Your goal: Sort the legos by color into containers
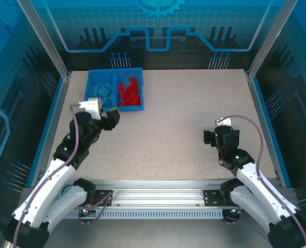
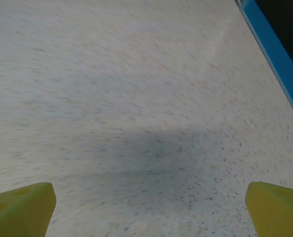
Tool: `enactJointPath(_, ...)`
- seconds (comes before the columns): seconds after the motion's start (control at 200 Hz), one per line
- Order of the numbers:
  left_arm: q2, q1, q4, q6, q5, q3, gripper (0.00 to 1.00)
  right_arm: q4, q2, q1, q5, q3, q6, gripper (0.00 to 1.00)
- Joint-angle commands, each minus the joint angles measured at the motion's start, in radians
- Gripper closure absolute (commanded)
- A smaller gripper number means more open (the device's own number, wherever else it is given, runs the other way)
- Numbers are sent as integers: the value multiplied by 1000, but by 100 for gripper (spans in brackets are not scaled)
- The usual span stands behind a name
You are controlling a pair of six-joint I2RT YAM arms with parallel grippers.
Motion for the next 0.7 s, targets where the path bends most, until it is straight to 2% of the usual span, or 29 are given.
enactJointPath(0.0, -56, 6, 43, 92, -161, -135, 23, 323, 114, -106, -50, -57, -25, 0)
enactJointPath(0.15, -43, 16, 156, 151, -255, -266, 2, 568, 359, -153, -64, -49, -65, 0)
enactJointPath(0.26, 21, 74, 248, 156, -302, -338, 1, 719, 514, -176, -126, 4, -101, 0)
enactJointPath(0.375, 99, 145, 415, 182, -229, -398, 1, 904, 689, -209, -230, 51, -151, 0)
enactJointPath(0.42, 126, 162, 501, 193, -191, -420, 1, 832, 683, -194, -253, 70, -163, 0)
enactJointPath(0.47, 159, 184, 588, 205, -145, -436, 1, 957, 692, -206, -344, -1, -192, 0)
enactJointPath(0.485, 174, 188, 614, 206, -127, -439, 1, 1049, 710, -219, -386, -29, -199, 0)
enactJointPath(0.51, 198, 197, 663, 211, -97, -444, 1, 1173, 751, -229, -384, -63, -192, 0)
enactJointPath(0.56, 259, 217, 752, 221, -41, -443, 1, 1013, 697, -247, -406, -34, -162, 0)
enactJointPath(0.6, 316, 230, 805, 229, -11, -429, 1, 1096, 726, -233, -387, -44, -180, 0)
enactJointPath(0.645, 392, 243, 879, 239, 20, -414, 1, 1017, 711, -225, -366, -25, -177, 0)
enactJointPath(0.695, 483, 264, 972, 239, 48, -396, 1, 1048, 719, -210, -336, -31, -187, 0)
